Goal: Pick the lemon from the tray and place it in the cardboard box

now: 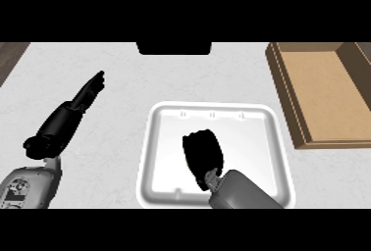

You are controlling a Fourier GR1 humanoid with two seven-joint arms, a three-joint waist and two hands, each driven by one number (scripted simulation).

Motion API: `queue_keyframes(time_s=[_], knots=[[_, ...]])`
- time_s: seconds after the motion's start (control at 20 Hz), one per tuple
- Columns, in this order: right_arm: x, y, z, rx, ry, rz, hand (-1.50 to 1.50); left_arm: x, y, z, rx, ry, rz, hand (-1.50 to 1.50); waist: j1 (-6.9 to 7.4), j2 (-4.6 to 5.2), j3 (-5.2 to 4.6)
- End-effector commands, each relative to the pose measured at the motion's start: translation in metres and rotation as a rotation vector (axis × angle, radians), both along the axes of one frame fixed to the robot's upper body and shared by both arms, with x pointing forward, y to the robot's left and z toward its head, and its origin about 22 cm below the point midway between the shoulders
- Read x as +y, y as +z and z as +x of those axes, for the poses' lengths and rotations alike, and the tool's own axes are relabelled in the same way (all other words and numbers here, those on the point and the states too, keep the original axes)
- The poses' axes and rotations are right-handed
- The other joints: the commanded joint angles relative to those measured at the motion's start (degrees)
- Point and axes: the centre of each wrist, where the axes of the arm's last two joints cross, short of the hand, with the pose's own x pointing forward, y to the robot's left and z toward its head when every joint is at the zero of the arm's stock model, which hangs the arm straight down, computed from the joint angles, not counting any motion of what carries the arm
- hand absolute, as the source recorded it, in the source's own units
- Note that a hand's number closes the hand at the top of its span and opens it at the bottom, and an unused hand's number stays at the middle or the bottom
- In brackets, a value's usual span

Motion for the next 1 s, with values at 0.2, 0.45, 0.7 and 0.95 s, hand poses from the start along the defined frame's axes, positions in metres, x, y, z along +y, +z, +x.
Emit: queue_keyframes(time_s=[0.2, 0.45, 0.7, 0.95], knots=[[0.012, -0.013, 0.005, -0.138, 0.112, 0.024, 1.50, 0.007, 0.005, -0.001, -0.018, -0.010, 0.007, 0.00, 0.18, 0.09, 0.02], [0.003, 0.011, 0.008, -0.244, 0.185, 0.051, 1.50, -0.003, 0.002, -0.002, -0.014, 0.008, -0.003, 0.00, -0.16, 0.01, 0.01], [-0.064, 0.038, 0.103, -0.325, -0.282, 0.201, 1.50, -0.012, 0.003, 0.001, -0.030, -0.027, -0.020, 0.00, 1.52, 1.47, 0.16], [-0.104, 0.095, 0.157, -0.421, -0.549, 0.266, 1.50, -0.017, 0.008, 0.008, -0.041, -0.062, -0.009, 0.00, 4.04, 2.28, 0.10]])
